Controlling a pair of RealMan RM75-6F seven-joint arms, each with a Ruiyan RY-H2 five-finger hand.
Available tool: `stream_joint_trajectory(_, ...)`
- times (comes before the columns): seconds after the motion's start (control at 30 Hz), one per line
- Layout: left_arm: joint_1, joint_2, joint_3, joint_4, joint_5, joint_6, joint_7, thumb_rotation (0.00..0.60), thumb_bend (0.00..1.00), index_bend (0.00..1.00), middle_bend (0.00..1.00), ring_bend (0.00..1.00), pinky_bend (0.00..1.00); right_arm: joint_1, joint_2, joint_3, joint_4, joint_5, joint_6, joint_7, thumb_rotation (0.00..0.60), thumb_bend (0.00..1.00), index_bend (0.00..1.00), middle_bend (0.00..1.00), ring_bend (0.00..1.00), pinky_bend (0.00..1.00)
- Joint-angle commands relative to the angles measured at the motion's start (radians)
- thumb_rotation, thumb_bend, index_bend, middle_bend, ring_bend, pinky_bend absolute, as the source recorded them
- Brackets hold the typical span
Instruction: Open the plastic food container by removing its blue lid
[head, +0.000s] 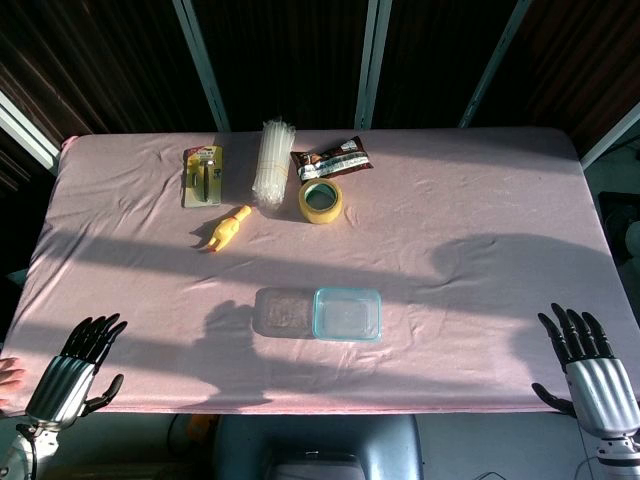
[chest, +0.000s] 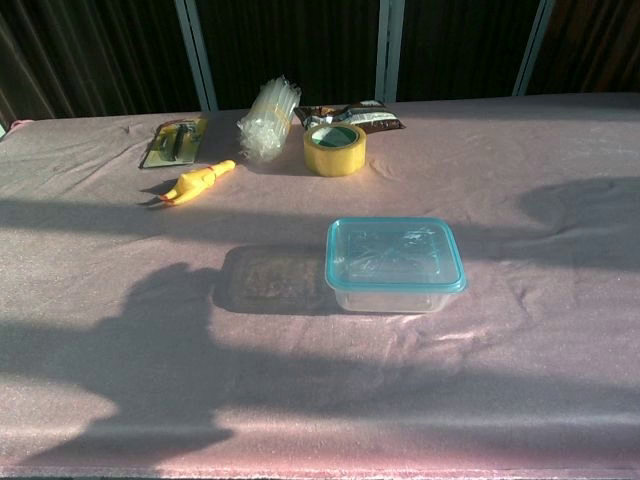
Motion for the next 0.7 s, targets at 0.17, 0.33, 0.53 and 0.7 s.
stream_joint_trajectory(0.17, -0.011, -0.005, 0.008, -0.001, 0.017, -0.015, 0.005, 0.6, 0.38, 0.0, 0.0, 0.0, 0.0, -0.004, 0.002, -0.002, 0.0, -0.004, 0.007, 0.003, 0.6, 0.13, 0.0, 0.0, 0.0, 0.0)
stream_joint_trajectory(0.33, -0.03, -0.017, 0.023, -0.006, 0.061, -0.029, 0.004, 0.6, 0.36, 0.0, 0.0, 0.0, 0.0, -0.009, 0.007, -0.002, 0.001, -0.007, 0.02, 0.017, 0.6, 0.13, 0.0, 0.0, 0.0, 0.0)
stream_joint_trajectory(0.53, -0.16, -0.054, 0.043, -0.048, 0.216, -0.105, -0.096, 0.6, 0.33, 0.0, 0.0, 0.0, 0.0, -0.004, 0.009, -0.008, 0.003, -0.013, 0.006, 0.018, 0.6, 0.13, 0.0, 0.0, 0.0, 0.0)
stream_joint_trajectory(0.7, -0.29, -0.153, 0.0, -0.062, 0.27, -0.194, -0.172, 0.6, 0.3, 0.0, 0.0, 0.0, 0.0, -0.004, 0.008, -0.007, 0.003, -0.009, 0.003, 0.014, 0.6, 0.13, 0.0, 0.0, 0.0, 0.0)
